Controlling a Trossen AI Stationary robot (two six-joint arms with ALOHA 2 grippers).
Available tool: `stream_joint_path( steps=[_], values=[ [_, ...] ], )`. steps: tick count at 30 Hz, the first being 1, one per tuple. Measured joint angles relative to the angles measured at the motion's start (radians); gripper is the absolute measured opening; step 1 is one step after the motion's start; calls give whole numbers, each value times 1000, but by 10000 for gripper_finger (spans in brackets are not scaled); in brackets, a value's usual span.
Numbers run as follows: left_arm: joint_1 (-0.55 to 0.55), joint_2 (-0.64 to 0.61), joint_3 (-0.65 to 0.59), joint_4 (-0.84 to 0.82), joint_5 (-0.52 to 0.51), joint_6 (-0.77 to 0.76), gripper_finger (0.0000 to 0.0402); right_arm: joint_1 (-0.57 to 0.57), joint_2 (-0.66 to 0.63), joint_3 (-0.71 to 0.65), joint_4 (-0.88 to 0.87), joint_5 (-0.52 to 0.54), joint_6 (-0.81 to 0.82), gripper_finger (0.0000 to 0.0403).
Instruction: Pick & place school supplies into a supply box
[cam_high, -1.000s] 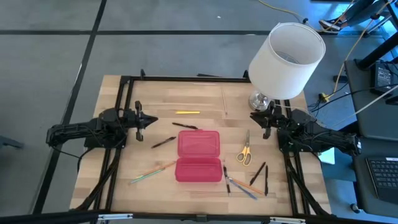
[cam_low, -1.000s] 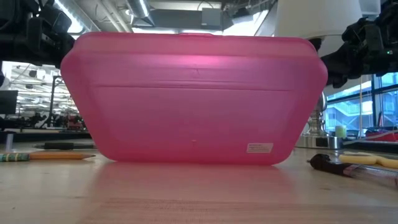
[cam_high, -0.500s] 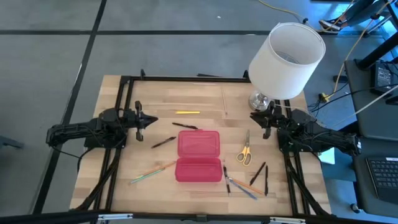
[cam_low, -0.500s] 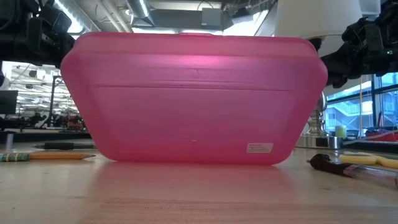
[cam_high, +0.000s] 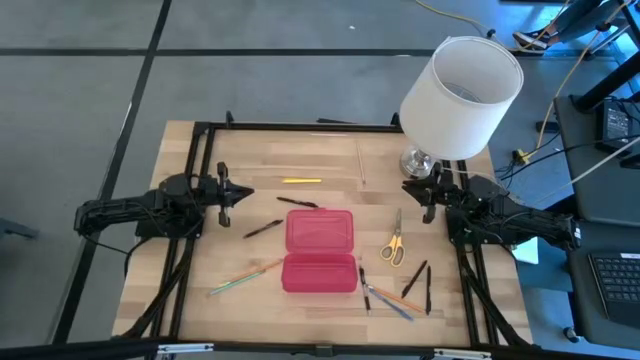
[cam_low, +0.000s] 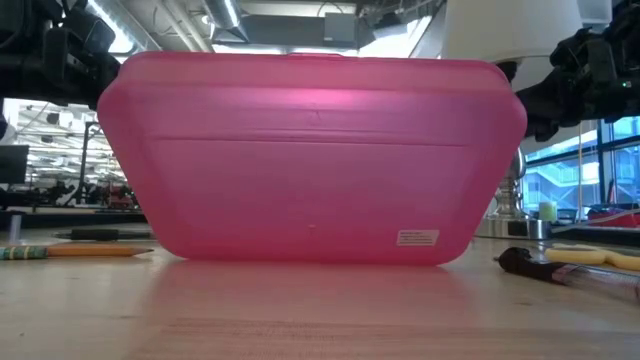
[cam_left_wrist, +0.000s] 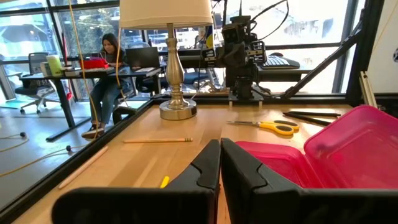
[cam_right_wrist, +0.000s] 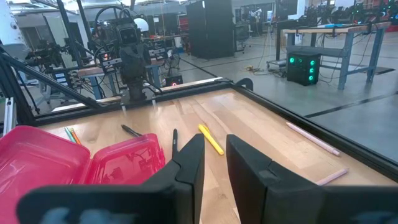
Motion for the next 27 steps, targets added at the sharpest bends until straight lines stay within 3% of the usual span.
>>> stream_joint_path(
  steps=[6, 27],
  values=[
    [0, 0, 0, 0, 0, 0, 8, 0, 0, 0, 1, 1, -176, 71],
    [0, 0, 0, 0, 2, 23, 8, 0, 0, 0, 3, 0, -148, 71]
  ],
)
